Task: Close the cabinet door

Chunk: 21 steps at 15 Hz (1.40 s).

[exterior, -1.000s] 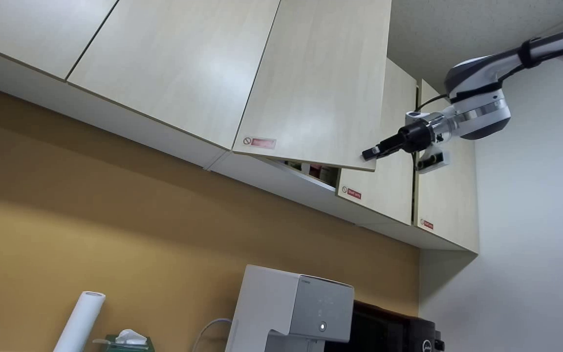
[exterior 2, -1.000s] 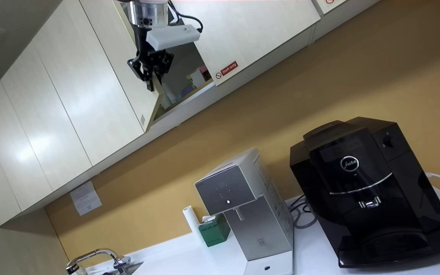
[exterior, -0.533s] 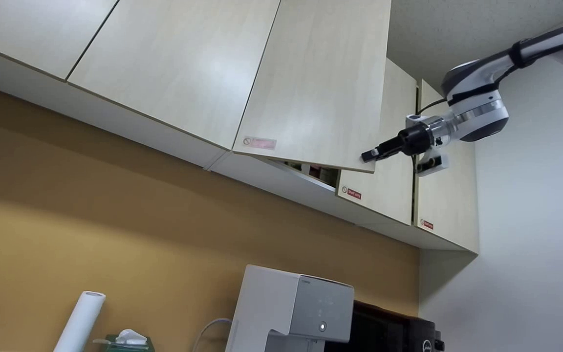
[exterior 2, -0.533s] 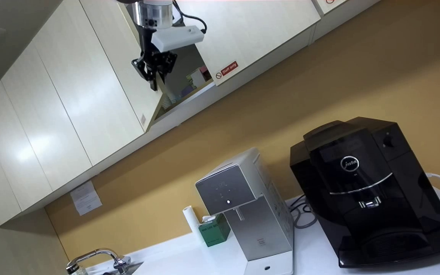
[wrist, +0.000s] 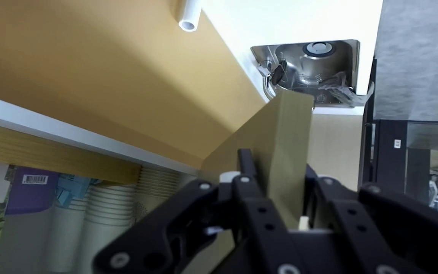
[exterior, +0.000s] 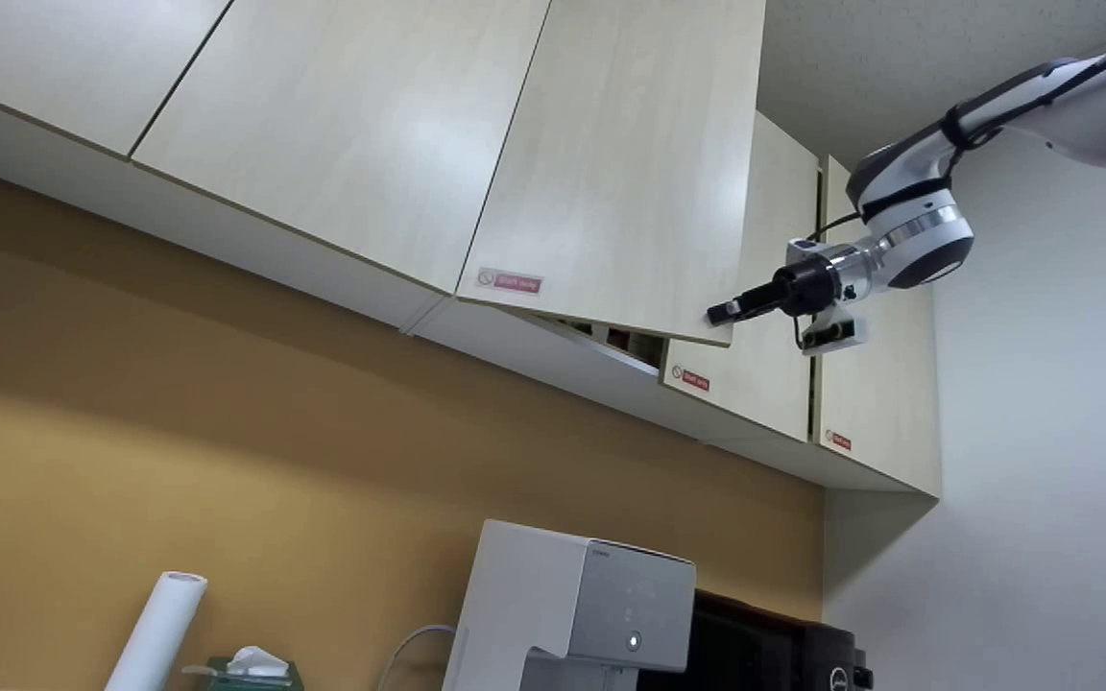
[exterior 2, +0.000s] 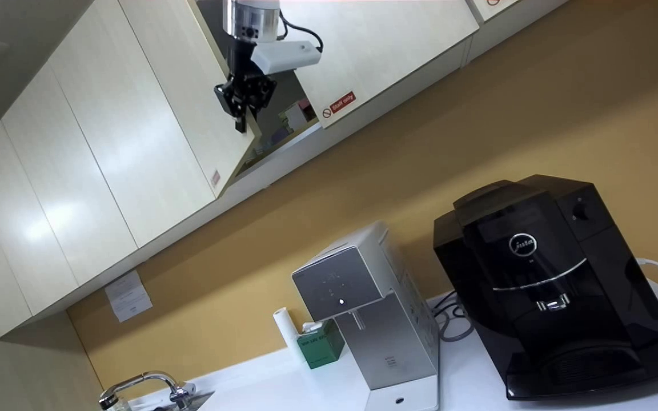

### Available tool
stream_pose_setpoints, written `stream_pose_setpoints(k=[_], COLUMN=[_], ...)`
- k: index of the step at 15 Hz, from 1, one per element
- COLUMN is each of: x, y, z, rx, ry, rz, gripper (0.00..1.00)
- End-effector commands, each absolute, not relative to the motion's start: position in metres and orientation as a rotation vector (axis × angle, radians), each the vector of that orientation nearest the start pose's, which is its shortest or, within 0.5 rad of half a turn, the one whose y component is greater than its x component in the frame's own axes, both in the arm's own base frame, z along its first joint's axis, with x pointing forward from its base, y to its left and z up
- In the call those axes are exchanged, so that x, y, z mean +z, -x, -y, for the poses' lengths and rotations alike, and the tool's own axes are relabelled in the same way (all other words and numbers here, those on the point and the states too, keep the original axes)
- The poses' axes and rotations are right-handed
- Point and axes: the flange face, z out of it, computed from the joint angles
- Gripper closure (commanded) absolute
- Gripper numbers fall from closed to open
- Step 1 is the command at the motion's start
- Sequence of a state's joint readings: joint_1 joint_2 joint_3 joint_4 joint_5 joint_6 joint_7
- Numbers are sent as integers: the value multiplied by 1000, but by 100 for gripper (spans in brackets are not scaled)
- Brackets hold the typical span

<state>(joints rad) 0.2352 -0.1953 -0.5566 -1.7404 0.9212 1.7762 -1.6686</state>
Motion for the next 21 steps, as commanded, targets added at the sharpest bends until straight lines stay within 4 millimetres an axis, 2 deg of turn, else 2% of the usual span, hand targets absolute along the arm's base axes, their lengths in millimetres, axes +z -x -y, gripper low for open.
stream_pose_setpoints(k=[1, 14, 21], x=[705, 714, 716], y=[-528, -598, -619], z=[124, 146, 149], rx=[-1231, -1156, -1152], ry=[1851, 1718, 1706], rz=[1551, 1679, 1702], gripper=[93, 93, 93])
